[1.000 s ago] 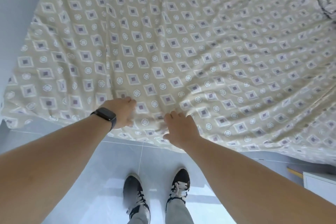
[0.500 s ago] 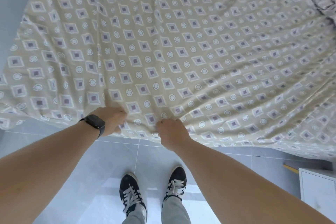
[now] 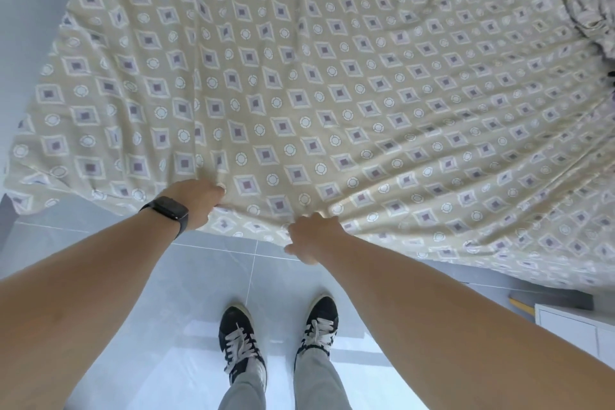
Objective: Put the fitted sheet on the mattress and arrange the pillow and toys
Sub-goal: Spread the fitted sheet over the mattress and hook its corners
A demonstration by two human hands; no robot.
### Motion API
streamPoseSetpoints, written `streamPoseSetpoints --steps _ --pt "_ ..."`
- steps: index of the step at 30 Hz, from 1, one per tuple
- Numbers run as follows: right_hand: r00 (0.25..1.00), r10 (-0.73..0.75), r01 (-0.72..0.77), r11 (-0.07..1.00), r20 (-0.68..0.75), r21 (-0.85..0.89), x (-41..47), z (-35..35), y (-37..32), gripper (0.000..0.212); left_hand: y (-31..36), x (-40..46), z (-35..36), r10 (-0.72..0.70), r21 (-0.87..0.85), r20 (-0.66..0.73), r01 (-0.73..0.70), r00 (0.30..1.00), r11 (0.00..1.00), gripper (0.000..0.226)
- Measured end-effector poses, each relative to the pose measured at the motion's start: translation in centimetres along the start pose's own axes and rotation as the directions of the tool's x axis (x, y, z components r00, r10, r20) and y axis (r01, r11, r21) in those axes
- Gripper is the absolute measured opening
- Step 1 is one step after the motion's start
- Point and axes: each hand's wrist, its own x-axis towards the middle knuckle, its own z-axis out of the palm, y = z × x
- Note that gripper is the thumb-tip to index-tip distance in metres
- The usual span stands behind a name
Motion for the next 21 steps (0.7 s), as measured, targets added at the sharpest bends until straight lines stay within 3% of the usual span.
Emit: streamPoseSetpoints --steps 3,8,11,14,18,21 --pt "0.999 0.042 -0.046 0.988 0.030 0.150 -1.1 -2.1 -1.6 0.051 -1.2 -2.0 -0.4 0.009 -0.022 0.014 -0.009 1.000 1.000 0.026" --pt "0.999 -0.009 0.004 0.989 0.035 0.149 -4.2 -6.8 -4.3 0.051 -0.2 -7.3 1.1 0.082 0.077 0.206 -0.100 0.975 0.992 0.021" --pt "0.999 -0.033 0.032 0.989 0.001 0.147 -7.8 -11.1 -5.3 0.048 -2.5 -12.3 -1.0 0.026 -0.077 0.122 -0.016 0.992 0.997 0.017" --pt "0.999 -0.007 0.014 0.984 -0.040 0.180 -12.7 -15.2 -6.3 0.049 -5.5 -18.7 -6.0 -0.014 -0.093 0.110 0.024 0.994 0.995 0.014" --pt "0.990 0.046 0.008 0.926 -0.133 0.378 -18.4 -18.4 -7.8 0.049 -7.9 -24.9 -12.1 -0.049 -0.108 -0.007 0.048 0.999 0.993 0.017" --pt "0.993 0.020 0.038 0.880 -0.117 0.474 -22.4 -21.0 -9.7 0.050 -8.2 -29.8 -16.5 0.015 -0.125 -0.008 -0.015 1.000 0.992 0.018"
